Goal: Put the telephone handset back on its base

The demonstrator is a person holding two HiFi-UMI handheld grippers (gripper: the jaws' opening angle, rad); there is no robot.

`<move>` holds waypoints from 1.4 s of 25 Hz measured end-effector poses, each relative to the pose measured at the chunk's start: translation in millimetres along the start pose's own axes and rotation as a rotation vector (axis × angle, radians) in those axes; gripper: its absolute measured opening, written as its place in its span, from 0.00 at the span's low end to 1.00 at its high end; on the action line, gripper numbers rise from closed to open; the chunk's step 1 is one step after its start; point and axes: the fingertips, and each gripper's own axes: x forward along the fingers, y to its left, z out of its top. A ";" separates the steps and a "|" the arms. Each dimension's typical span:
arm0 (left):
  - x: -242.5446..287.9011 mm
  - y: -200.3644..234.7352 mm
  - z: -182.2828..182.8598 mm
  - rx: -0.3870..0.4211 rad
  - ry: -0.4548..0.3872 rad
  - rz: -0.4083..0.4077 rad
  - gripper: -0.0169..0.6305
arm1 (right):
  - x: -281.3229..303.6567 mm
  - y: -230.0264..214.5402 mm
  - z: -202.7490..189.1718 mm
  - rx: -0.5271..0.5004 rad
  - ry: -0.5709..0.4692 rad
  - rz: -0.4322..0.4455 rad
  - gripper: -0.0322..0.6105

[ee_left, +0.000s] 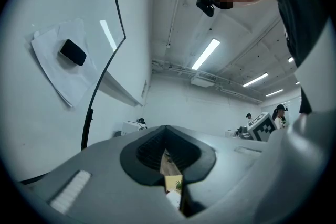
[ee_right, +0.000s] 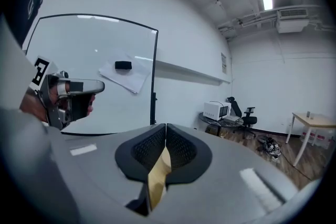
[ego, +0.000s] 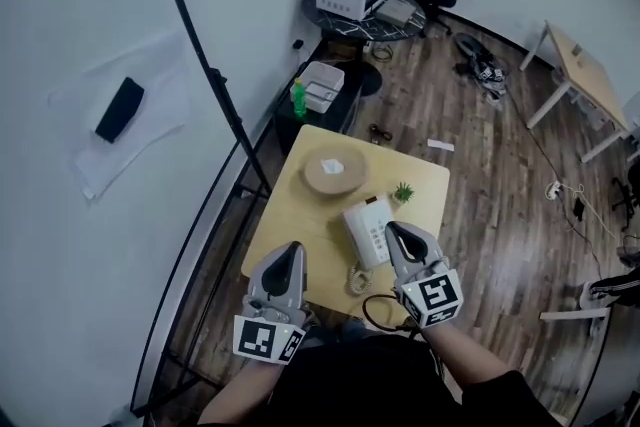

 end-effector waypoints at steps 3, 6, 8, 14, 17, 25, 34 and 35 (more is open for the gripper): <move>3.4 -6.0 6.4 0.016 -0.003 -0.015 0.03 | -11.4 1.5 10.1 0.035 -0.043 -0.016 0.07; 6.6 -11.2 11.1 0.027 -0.007 -0.026 0.03 | -18.6 0.8 19.3 0.071 -0.077 -0.030 0.06; 7.8 -13.9 13.1 0.034 -0.012 -0.034 0.03 | -22.7 2.0 18.7 0.071 -0.100 -0.026 0.06; 9.2 -22.8 18.8 0.045 -0.021 -0.046 0.03 | -31.4 2.7 28.9 0.072 -0.138 -0.028 0.06; 9.0 -25.8 19.2 0.047 -0.022 -0.047 0.03 | -31.9 4.2 28.8 0.072 -0.143 -0.024 0.06; 5.2 -29.2 18.7 0.046 -0.018 -0.049 0.03 | -36.5 6.0 28.5 0.087 -0.139 -0.030 0.06; 3.2 -33.2 17.4 0.041 -0.015 -0.060 0.03 | -40.1 7.4 22.9 0.070 -0.129 -0.028 0.06; 2.7 -32.8 17.2 0.042 -0.015 -0.060 0.03 | -40.2 7.7 22.7 0.067 -0.128 -0.028 0.06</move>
